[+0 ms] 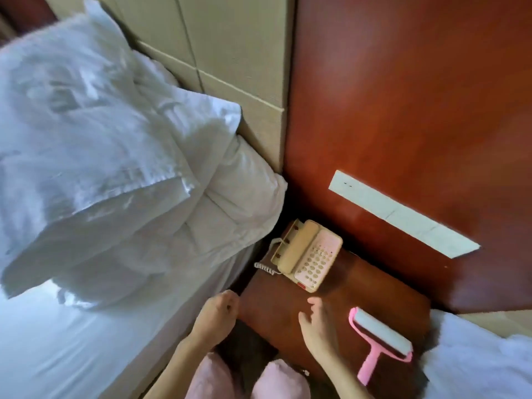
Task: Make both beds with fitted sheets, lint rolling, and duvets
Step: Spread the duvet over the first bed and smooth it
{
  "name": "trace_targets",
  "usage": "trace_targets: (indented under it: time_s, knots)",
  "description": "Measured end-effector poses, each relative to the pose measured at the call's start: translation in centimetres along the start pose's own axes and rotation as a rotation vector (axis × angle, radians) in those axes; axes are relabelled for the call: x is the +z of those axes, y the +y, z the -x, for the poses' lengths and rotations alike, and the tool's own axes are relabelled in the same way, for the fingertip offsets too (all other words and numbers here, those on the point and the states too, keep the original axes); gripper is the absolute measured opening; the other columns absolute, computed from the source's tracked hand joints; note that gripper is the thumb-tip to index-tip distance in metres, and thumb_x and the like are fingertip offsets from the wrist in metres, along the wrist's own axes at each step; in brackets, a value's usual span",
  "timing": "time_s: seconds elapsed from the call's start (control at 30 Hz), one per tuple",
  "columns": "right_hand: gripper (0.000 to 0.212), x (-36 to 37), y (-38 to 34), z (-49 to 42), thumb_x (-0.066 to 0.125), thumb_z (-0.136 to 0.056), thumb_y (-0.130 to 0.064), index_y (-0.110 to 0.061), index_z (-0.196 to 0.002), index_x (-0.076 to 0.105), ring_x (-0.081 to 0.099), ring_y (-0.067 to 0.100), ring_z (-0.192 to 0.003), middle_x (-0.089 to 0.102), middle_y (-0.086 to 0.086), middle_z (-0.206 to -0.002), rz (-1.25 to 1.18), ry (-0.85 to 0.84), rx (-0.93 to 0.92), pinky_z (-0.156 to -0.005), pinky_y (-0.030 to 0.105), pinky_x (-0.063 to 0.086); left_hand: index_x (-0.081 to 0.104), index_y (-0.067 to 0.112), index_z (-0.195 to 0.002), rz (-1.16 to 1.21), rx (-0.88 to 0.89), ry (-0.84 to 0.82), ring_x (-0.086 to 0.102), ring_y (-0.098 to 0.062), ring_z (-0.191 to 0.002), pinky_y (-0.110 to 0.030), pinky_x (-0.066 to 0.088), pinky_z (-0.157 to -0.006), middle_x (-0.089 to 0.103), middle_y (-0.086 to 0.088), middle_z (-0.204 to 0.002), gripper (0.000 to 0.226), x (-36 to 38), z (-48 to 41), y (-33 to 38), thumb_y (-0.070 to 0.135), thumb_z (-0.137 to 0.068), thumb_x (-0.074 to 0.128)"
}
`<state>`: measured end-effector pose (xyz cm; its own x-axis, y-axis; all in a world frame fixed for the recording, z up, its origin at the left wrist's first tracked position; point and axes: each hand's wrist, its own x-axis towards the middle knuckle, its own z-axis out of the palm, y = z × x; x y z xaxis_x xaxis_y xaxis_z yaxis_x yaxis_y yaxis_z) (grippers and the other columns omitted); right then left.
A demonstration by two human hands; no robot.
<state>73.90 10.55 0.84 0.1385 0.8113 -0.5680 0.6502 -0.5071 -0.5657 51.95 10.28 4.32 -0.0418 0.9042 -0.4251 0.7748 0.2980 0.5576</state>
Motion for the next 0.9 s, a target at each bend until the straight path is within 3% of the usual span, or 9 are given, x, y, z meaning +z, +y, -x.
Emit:
trace_targets:
  time_s: [0.13, 0.23, 0.3, 0.4, 0.57, 0.73, 0.9]
  knots:
    - [0.032, 0.1, -9.4, 0.6, 0.055, -0.091, -0.011, -0.007, -0.123, 0.050, 0.053, 0.024, -0.113, 0.051, 0.011, -0.124, 0.059, -0.025, -0.242, -0.093, 0.028, 0.042, 0.063, 0.008, -0.090, 0.069, -0.165, 0.138, 0.060, -0.024, -0.081, -0.029, 0.040, -0.069, 0.065, -0.005, -0.086, 0.020, -6.8, 2.0, -2.3, 0.013, -0.097, 0.046]
    - [0.032, 0.9, -16.5, 0.6, 0.057, -0.090, -0.011, -0.005, -0.121, 0.051, 0.054, 0.025, -0.106, 0.047, 0.005, -0.110, 0.077, -0.042, -0.357, -0.087, 0.026, 0.041, 0.065, 0.007, -0.104, 0.128, -0.210, 0.226, 0.062, -0.024, -0.092, -0.027, 0.041, -0.077, 0.069, -0.008, -0.103, 0.021, -11.3, 2.2, -4.9, 0.013, -0.095, 0.047]
    - [0.032, 2.1, -20.7, 0.7, 0.056, -0.092, -0.014, -0.008, -0.123, 0.050, 0.053, 0.022, -0.109, 0.042, 0.001, -0.112, 0.058, -0.061, -0.430, -0.090, 0.032, 0.047, 0.065, 0.008, -0.109, 0.133, -0.212, 0.270, 0.062, -0.025, -0.098, -0.027, 0.043, -0.081, 0.068, -0.008, -0.108, 0.023, -14.5, 2.0, -6.9, 0.014, -0.095, 0.047]
    - [0.031, 4.6, -26.6, 0.8, 0.055, -0.093, -0.016, -0.010, -0.123, 0.049, 0.053, 0.018, -0.105, 0.040, -0.002, -0.111, 0.063, -0.038, -0.493, -0.086, 0.022, 0.038, 0.065, 0.008, -0.110, 0.163, -0.204, 0.303, 0.062, -0.024, -0.101, -0.027, 0.043, -0.083, 0.068, -0.006, -0.111, 0.023, -19.3, 1.1, -10.6, 0.014, -0.095, 0.048]
    - [0.035, 9.7, -35.4, 0.3, 0.060, -0.091, -0.014, -0.003, -0.123, 0.051, 0.055, 0.028, -0.100, 0.045, 0.005, -0.105, 0.064, 0.050, -0.507, -0.083, 0.029, 0.040, 0.066, 0.009, -0.107, 0.164, -0.166, 0.357, 0.061, -0.022, -0.100, -0.022, 0.039, -0.076, 0.068, -0.005, -0.108, 0.021, -27.3, 0.2, -18.1, 0.013, -0.093, 0.050]
    - [0.040, 12.7, -43.4, -0.6, 0.058, -0.092, -0.013, 0.001, -0.128, 0.048, 0.052, 0.032, -0.113, 0.049, 0.018, -0.123, 0.030, 0.118, -0.498, -0.096, 0.040, 0.042, 0.066, 0.011, -0.100, 0.182, -0.132, 0.505, 0.062, -0.023, -0.095, -0.032, 0.049, -0.080, 0.066, -0.004, -0.105, 0.020, -35.3, -0.5, -24.0, 0.006, -0.091, 0.049]
    - [0.042, 13.7, -47.1, -1.3, 0.055, -0.094, -0.018, -0.002, -0.131, 0.045, 0.048, 0.029, -0.119, 0.046, 0.016, -0.129, 0.048, 0.160, -0.458, -0.098, 0.038, 0.040, 0.062, 0.008, -0.109, 0.131, -0.014, 0.553, 0.062, -0.022, -0.090, -0.026, 0.046, -0.078, 0.057, -0.008, -0.118, 0.021, -40.0, -2.9, -25.7, 0.007, -0.093, 0.051]
